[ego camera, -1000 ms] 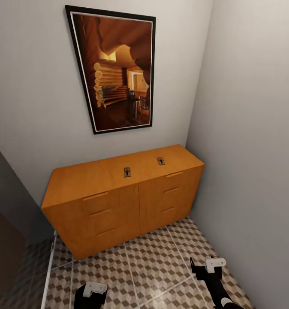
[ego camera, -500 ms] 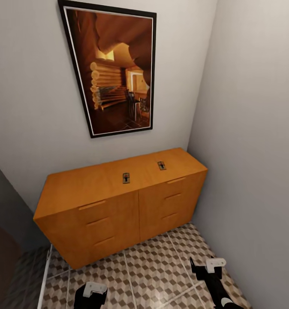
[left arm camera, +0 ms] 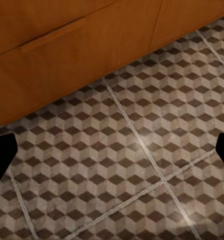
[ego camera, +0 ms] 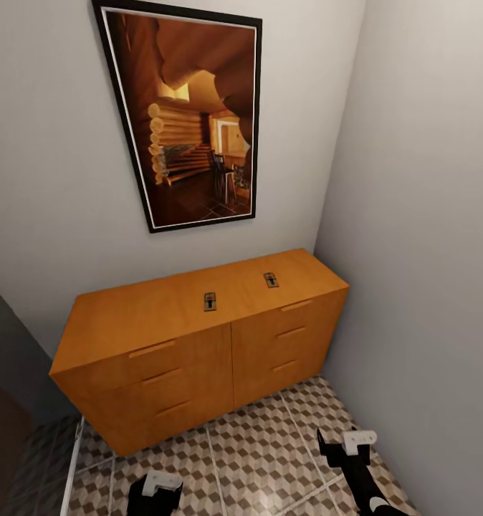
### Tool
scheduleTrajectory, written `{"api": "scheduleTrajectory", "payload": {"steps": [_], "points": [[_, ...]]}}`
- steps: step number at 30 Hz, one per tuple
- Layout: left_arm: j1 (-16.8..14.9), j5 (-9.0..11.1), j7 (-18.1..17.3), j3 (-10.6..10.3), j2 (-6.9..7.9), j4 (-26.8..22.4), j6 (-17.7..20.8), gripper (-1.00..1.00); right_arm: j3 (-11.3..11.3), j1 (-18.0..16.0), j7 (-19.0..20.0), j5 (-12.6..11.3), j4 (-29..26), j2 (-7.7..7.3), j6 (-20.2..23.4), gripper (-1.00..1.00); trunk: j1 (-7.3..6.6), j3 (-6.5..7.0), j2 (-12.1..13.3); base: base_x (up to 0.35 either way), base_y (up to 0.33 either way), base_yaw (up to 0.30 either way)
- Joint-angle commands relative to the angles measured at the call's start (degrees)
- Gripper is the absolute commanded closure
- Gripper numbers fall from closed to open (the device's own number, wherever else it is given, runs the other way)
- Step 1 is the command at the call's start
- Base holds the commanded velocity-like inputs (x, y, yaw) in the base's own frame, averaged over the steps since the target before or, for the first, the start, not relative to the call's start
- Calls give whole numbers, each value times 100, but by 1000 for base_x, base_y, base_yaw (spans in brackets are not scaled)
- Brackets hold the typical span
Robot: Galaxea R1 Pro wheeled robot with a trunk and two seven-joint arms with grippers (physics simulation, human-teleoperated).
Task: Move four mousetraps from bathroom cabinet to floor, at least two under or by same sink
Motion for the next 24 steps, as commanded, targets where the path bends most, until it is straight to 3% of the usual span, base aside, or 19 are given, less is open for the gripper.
{"api": "scheduleTrajectory", "payload": {"steps": [1,9,18,22,24], "points": [[-11,55,2,-48,-28,26,-33,-100,52,-5,-32,-22,0,0,-23,-100,3,-12,-12,9,0,0],[-11,58,0,-48,-137,34,387,-100,59,-5,-50,-1,-81,7,-54,-100,3,-12,-12,3,0,0],[-3,59,-28,-44,-37,42,776,-100,48,-6,-60,7,-579,11,0,-100,3,-12,-12,0,0,0],[125,59,-24,-41,1,43,804,-100,53,-6,-64,7,-1067,6,270,-100,3,-12,-12,0,0,0],[214,59,-23,-40,31,43,810,-100,56,-6,-62,6,-1384,1,643,-100,3,-12,-12,0,0,0]]}}
